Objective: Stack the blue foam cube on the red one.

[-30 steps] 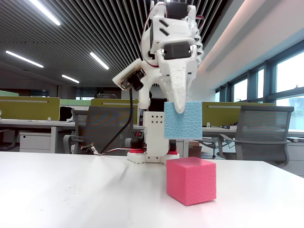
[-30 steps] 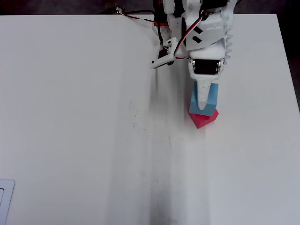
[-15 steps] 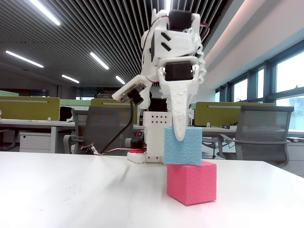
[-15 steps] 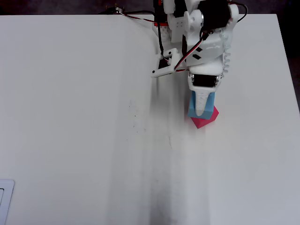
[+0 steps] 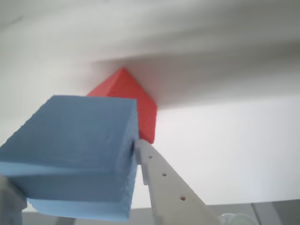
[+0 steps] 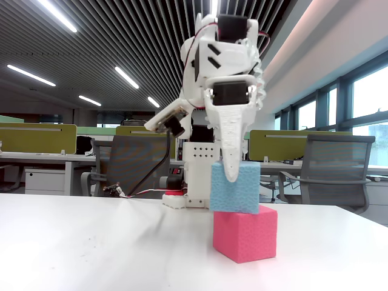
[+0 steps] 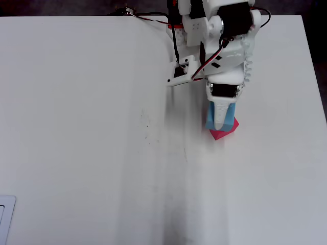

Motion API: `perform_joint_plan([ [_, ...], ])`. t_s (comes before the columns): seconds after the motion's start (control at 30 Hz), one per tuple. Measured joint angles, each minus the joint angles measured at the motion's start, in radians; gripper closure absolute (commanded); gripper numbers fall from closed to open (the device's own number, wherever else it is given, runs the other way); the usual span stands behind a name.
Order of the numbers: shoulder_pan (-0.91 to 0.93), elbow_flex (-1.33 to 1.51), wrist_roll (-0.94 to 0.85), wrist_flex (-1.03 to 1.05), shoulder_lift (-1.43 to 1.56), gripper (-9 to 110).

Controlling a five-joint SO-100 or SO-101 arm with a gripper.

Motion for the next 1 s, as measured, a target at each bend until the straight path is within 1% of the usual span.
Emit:
perform_joint_plan([
  [0.17,0.0,-0.005,0.0,0.031,-0.002,68],
  [0.37,-0.012,-0.025,0.0,0.06,0.015,68],
  [0.67,-0.031,-0.04,0.0,0.081,0.133,68],
  [0.8,-0.035,-0.04,0.0,0.109,0.224,69],
  [0.83,-0.038,-0.038,0.0,0.12,0.322,70],
  [0.9,-0.035,-0.038,0.0,0.12,0.345,72],
  [1.0,-0.031,0.035,-0.003,0.118,0.466,74],
])
